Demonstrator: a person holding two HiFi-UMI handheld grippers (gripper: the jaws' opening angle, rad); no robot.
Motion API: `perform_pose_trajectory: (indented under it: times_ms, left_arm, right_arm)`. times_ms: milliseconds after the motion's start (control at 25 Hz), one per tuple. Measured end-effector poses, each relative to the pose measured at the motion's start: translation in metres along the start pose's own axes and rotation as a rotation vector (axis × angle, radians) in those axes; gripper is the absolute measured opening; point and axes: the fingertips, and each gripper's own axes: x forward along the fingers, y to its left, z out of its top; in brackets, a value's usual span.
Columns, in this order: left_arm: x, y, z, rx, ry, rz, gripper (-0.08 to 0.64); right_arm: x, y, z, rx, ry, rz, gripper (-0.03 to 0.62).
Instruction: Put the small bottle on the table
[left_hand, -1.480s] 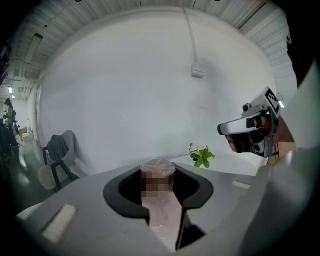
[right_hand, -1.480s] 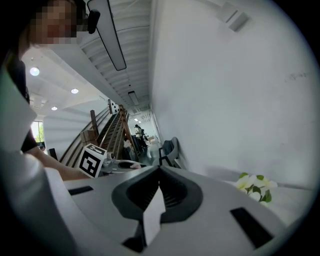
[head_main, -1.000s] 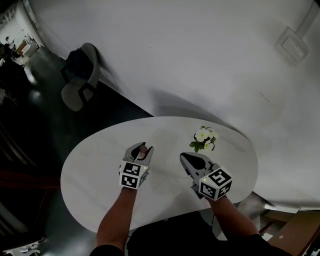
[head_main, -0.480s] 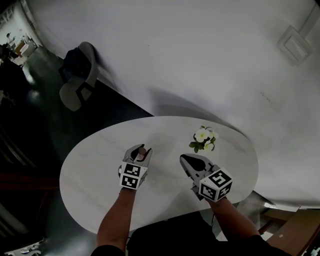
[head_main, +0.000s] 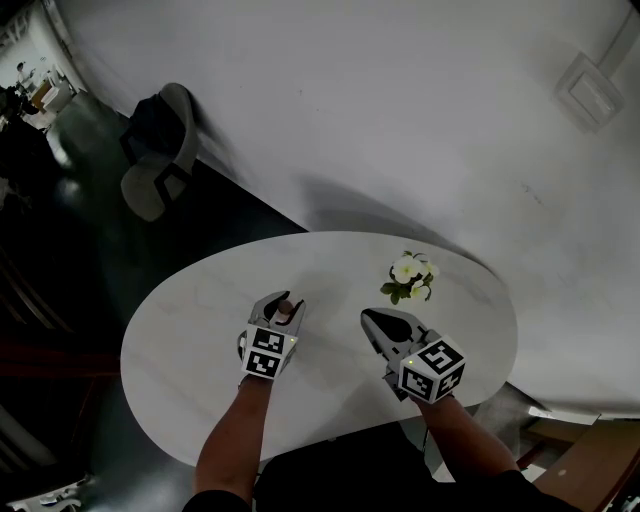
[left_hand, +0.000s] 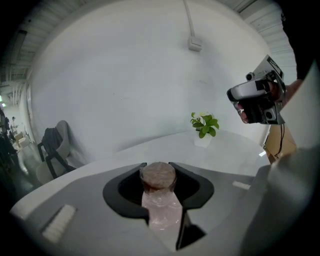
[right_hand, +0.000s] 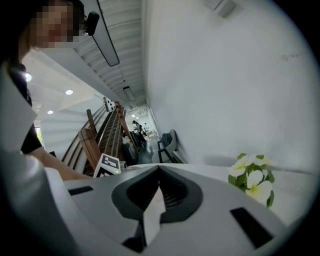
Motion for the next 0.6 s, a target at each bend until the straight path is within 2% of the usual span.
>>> perform_pose_trajectory:
  times_ms: [280, 600]
  left_arm:
    - [0.001, -0.003, -0.005, 0.022, 0.032, 0.014, 0.15]
    - [-0.04, -0.004, 0.027, 0.014, -0.08, 0.019, 0.161]
  right_arm:
    - [-0.001, 0.005, 0.003, -0.01, -0.005, -0.004, 0.011]
    - [-0.007, 0.033, 0.01, -0.046, -0.02, -0.006, 0.011]
